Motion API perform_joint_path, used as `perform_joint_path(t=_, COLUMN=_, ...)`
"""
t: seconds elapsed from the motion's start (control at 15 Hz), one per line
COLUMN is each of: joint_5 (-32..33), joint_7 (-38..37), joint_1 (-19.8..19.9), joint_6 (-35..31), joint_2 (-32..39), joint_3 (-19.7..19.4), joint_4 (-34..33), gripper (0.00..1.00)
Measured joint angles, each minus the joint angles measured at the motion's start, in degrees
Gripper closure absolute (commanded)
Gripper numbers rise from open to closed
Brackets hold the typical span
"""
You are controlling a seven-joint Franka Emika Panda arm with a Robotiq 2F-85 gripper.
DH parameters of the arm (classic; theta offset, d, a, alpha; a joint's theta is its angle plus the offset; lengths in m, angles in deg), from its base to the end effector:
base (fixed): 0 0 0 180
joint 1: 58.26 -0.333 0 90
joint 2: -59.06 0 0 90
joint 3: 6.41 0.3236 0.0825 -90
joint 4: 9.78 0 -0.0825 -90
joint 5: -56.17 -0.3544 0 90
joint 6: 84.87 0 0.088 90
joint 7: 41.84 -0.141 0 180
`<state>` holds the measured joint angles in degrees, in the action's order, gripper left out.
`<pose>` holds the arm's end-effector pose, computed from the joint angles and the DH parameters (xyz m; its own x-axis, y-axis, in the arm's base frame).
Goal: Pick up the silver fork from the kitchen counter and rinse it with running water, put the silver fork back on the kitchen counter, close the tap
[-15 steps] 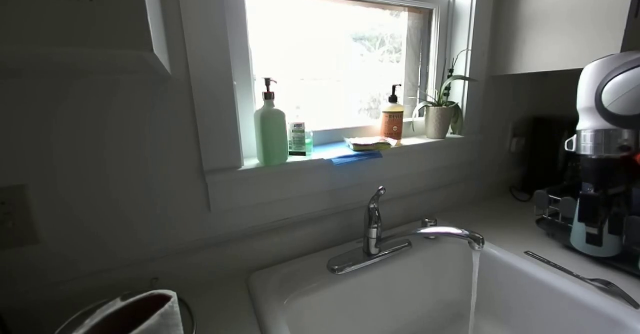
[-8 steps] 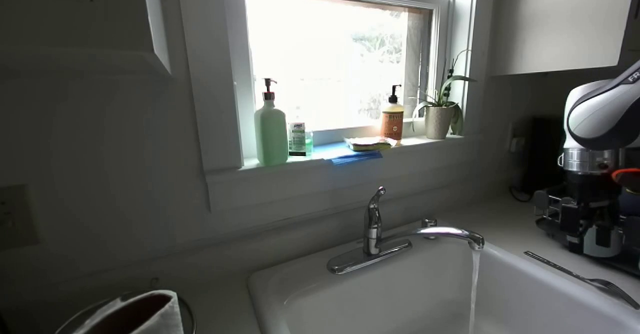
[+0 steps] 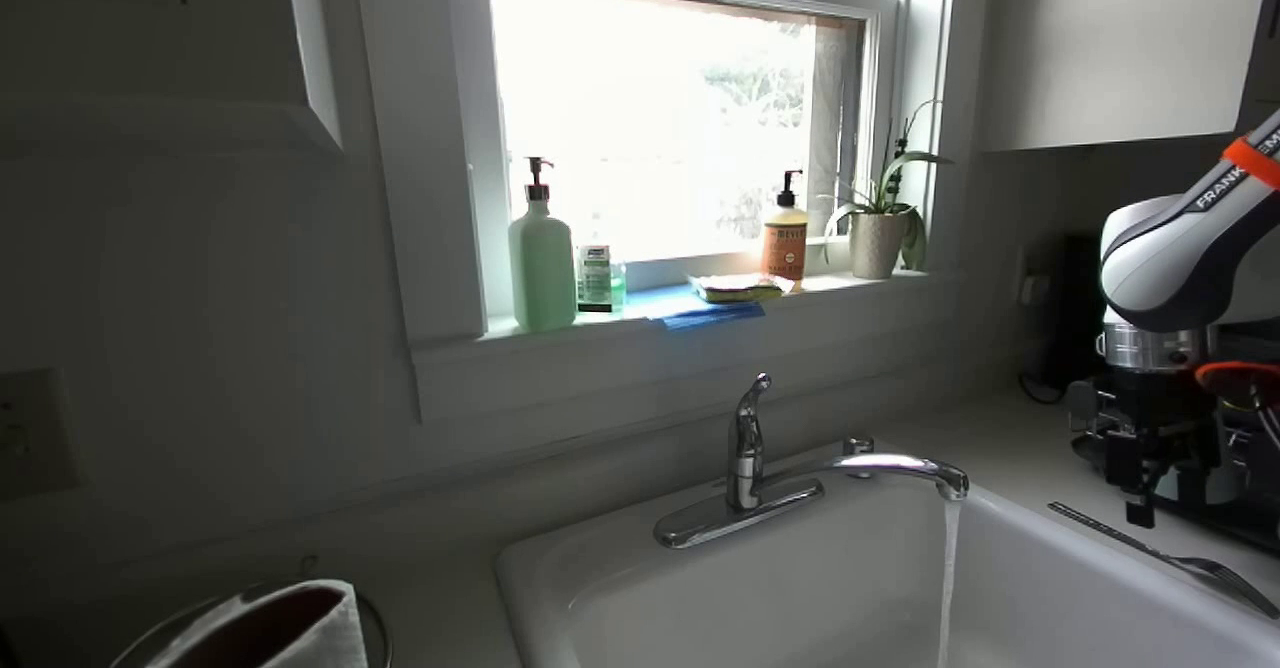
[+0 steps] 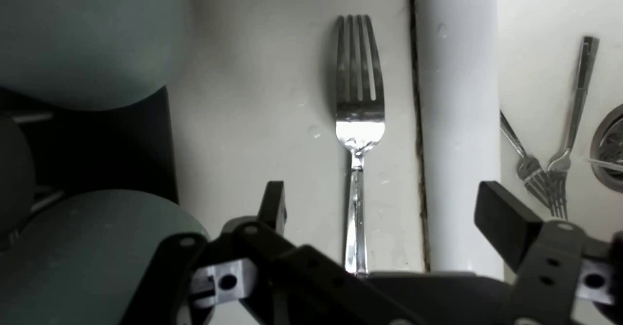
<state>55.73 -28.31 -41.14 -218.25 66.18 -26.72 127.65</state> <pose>0.3596 -0.2778 0.2512 0.8950 -0.4038 -0.1897 -0.4123 -0.9110 -0.0060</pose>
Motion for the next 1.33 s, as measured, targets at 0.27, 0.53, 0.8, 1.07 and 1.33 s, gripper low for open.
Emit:
perform_joint_path(t=0.27, joint_5=0.14, joint_7=-0.01, joint_1=0.01, joint_6=0.0, joint_2=1.82, joint_3=0.26, joint_4=-0.67, gripper=0.48)
perform_joint_path(t=0.53, joint_5=0.14, joint_7=-0.2, joint_1=0.05, joint_6=-0.69, joint_2=3.34, joint_3=0.27, joint_4=-1.05, gripper=0.15)
perform_joint_path(t=0.8, joint_5=0.14, joint_7=-1.45, joint_1=0.03, joint_6=-4.39, joint_2=4.55, joint_3=0.87, joint_4=-0.85, gripper=0.35)
perform_joint_path(t=1.07, joint_5=0.2, joint_7=-1.65, joint_1=0.06, joint_6=-7.93, joint_2=5.24, joint_3=1.03, joint_4=-0.86, gripper=0.56)
perform_joint_path(t=1.33, joint_5=0.24, joint_7=-1.84, joint_1=0.06, joint_6=-9.38, joint_2=5.68, joint_3=1.03, joint_4=-0.86, gripper=0.35)
